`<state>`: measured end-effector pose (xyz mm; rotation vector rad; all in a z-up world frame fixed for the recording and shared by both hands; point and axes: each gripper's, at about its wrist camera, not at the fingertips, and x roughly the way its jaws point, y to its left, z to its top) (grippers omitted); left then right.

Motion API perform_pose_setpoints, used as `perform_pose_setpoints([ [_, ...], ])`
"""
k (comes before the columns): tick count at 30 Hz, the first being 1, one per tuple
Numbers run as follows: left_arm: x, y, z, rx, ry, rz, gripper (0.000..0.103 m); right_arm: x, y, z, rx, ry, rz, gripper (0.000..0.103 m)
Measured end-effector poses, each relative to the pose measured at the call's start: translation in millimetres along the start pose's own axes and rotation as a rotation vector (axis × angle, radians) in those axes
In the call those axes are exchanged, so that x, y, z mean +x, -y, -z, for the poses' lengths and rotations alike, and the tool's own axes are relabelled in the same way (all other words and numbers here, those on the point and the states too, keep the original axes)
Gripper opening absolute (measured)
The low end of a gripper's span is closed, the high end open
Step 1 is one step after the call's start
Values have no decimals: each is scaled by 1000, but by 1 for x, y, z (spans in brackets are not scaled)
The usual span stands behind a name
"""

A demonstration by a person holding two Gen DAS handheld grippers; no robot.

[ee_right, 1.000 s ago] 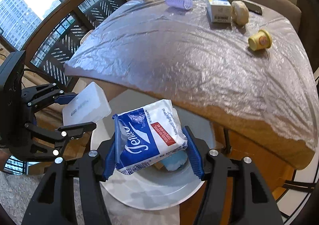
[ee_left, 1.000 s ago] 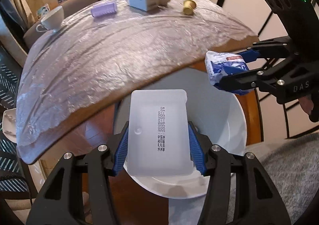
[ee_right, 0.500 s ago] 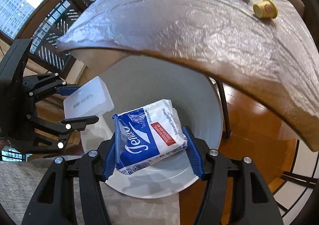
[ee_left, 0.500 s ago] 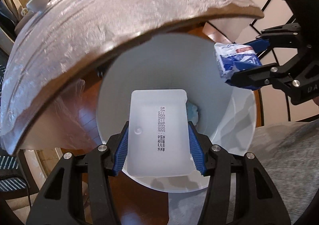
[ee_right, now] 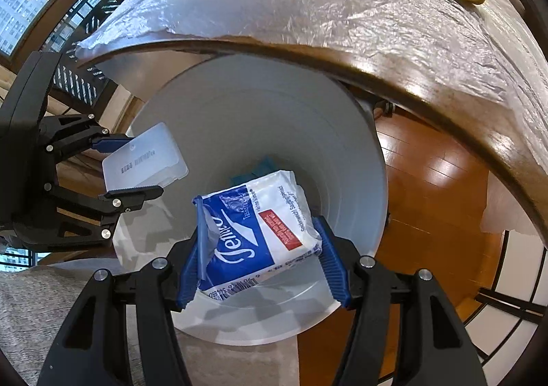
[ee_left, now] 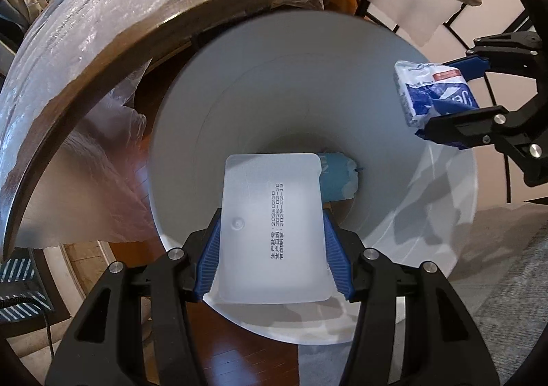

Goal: Collect trash
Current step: 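Lower the white plastic box into the bin with the left tool while the right tool releases the tissue pack, then raise both tools back over the table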

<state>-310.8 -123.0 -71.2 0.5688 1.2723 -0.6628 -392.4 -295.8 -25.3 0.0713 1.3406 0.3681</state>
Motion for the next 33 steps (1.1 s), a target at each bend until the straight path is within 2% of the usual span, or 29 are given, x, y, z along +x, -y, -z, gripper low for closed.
perform_pose_setpoints([
  [13, 17, -5, -12, 2, -28, -27, 56, 26, -13, -5, -2, -24, 15, 60],
  [15, 17, -5, -12, 11, -17, -28, 56, 25, -15, -6, -9, -24, 10, 61],
  [16, 14, -4, -12, 14, 2, -31, 56, 24, -18, -6, -19, -17, 30, 67],
  [17, 12, -4, -11, 13, 15, -34, 59, 22, -18, -5, -24, -7, 50, 78],
  [18, 10, -5, -12, 6, 29, -42, 65, 20, -19, -5, -26, 4, 61, 81],
  [19, 7, -8, -12, -5, 42, -50, 77, 16, -20, -3, -26, 16, 65, 83],
  [22, -9, -11, -13, -31, 95, -24, 79, 4, -19, -3, -13, 40, 50, 83],
  [24, -23, -12, -13, -35, 123, -27, 79, -13, -19, -4, -11, 83, 60, 83],
  [26, -40, -11, -14, -36, 144, -61, 79, -33, -21, -7, -20, 132, 92, 84],
  [28, -71, -10, -18, -41, 212, -85, 79, -66, -26, -12, -35, 230, 148, 89],
  [30, -107, -8, -16, -51, 314, -130, 83, -93, -33, -16, -46, 330, 192, 96],
  [32, -144, -12, -22, -69, 443, -208, 100, -130, -41, -22, -59, 491, 264, 99],
  [33, -163, -16, -26, -81, 523, -252, 102, -145, -43, -25, -65, 555, 288, 99],
])
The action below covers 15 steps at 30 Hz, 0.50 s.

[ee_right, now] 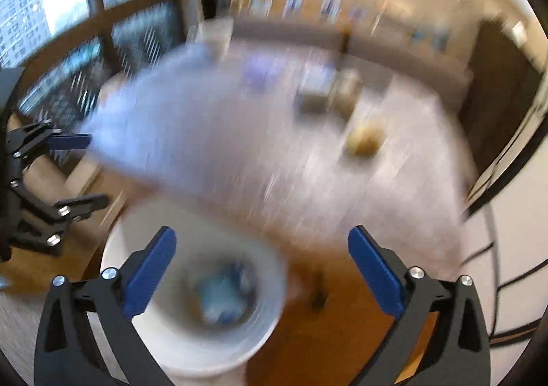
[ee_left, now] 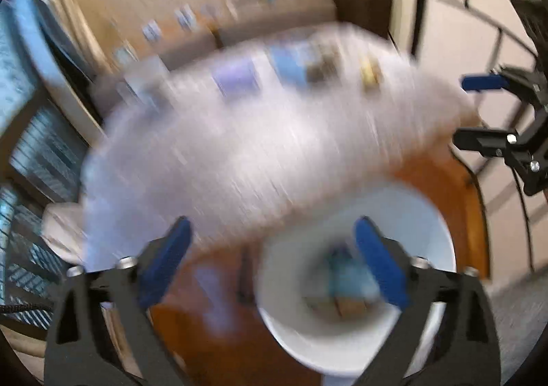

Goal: Collect trash
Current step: 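Raise both tools back over the table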

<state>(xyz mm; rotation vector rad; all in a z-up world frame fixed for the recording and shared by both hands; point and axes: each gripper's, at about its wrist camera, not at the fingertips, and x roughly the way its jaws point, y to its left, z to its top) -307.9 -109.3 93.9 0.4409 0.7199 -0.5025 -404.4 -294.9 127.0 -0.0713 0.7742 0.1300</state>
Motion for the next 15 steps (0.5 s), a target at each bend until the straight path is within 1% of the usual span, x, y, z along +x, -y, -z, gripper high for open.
perform_pose_setpoints([
  [1, -9, -6, -10, -10, 65, -37, 102, -13, 4, -13, 2, 83, 36, 99],
  [2, -19, -12, -24, -30, 147, -101, 102, -23, 5, -22, 9, 145, 61, 99],
  [3, -25, -16, -33, -44, 202, -145, 102, -29, 9, -29, 13, 184, 68, 99],
  [4, -30, -18, -45, -60, 262, -190, 102, -37, 11, -39, 18, 245, 72, 99],
  [5, -32, -24, -54, -74, 300, -214, 102, -42, 17, -43, 28, 281, 80, 99],
  [6, -31, -33, -63, -92, 315, -217, 102, -43, 22, -49, 37, 308, 86, 99],
  [7, -28, -37, -71, -111, 319, -205, 102, -44, 24, -56, 46, 337, 92, 99],
  [9, -17, -45, -86, -155, 294, -174, 102, -40, 36, -66, 59, 349, 114, 99],
  [12, -1, -57, -100, -228, 277, -121, 102, -28, 41, -79, 81, 359, 208, 99],
  [13, 4, -60, -101, -244, 267, -112, 102, -23, 45, -80, 89, 368, 213, 99],
  [15, 24, -66, -109, -263, 227, -97, 102, -7, 53, -80, 101, 327, 176, 99],
])
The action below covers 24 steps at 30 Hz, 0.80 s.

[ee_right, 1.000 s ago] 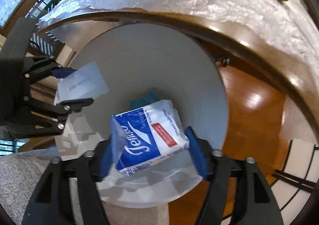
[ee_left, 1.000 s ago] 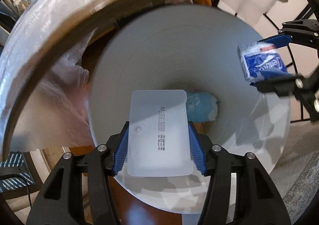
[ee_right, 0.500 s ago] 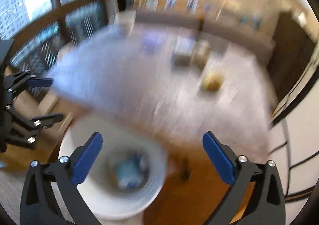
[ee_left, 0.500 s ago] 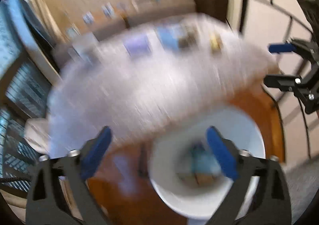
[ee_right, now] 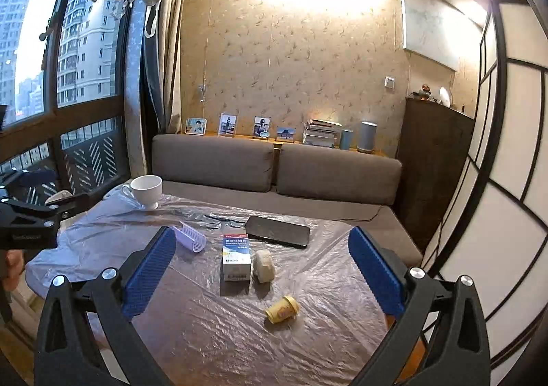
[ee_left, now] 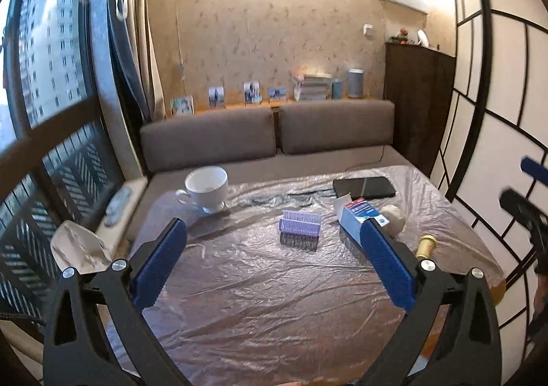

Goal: Collect trash
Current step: 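Raise both tools back over the table, then grasp the purple rack with the left tool while the right tool grasps the yellow cup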

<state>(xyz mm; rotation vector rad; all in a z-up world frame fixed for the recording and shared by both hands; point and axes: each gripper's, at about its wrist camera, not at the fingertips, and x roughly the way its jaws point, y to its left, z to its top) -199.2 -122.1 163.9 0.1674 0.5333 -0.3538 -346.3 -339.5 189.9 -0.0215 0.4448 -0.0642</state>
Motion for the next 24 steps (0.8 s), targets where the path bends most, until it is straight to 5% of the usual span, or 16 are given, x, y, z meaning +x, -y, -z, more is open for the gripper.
perform_pose_setpoints([
  [4, 52, -3, 2, -30, -164, 28, 102, 54, 16, 19, 87, -188, -58, 99],
  [9, 124, -5, 14, -127, -357, 134, 102, 99, 30, 52, 134, -316, -23, 99],
  [24, 221, 26, 23, 9, -452, 106, 102, 150, 42, 96, 113, -427, -28, 93],
])
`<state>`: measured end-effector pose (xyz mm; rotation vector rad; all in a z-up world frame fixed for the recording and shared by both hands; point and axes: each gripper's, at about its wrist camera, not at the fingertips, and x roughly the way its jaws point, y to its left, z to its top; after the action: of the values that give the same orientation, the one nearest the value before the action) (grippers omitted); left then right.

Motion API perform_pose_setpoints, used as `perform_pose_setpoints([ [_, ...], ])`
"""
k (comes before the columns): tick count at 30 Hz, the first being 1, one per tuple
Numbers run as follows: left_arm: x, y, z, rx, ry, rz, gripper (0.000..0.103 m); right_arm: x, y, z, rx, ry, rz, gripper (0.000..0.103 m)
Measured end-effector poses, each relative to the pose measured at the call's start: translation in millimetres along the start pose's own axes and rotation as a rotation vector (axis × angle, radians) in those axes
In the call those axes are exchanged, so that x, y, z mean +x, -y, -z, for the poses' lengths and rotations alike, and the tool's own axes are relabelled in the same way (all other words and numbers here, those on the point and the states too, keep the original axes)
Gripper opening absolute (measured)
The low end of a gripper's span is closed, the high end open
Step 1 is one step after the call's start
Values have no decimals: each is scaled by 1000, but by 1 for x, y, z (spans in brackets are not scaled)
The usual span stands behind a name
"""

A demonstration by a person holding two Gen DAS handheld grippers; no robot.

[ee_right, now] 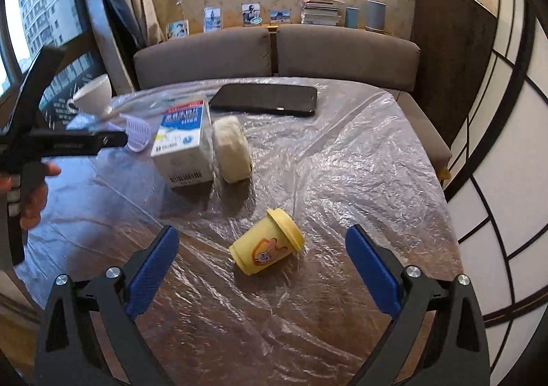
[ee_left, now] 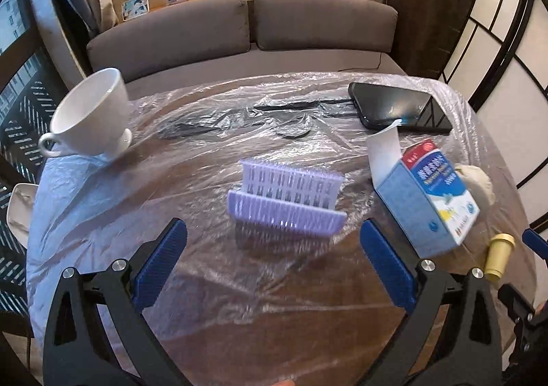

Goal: Collect trash
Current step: 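Grasp the purple rack with the left tool while the right tool grasps the yellow cup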

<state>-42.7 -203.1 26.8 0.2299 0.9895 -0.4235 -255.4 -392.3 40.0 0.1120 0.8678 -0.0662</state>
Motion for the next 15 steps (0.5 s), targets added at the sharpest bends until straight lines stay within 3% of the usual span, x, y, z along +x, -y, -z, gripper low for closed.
perform_pose_setpoints([
  [15, 30, -6, -7, 9, -13, 13, 96, 16, 2, 0, 1, -24, -32, 77],
])
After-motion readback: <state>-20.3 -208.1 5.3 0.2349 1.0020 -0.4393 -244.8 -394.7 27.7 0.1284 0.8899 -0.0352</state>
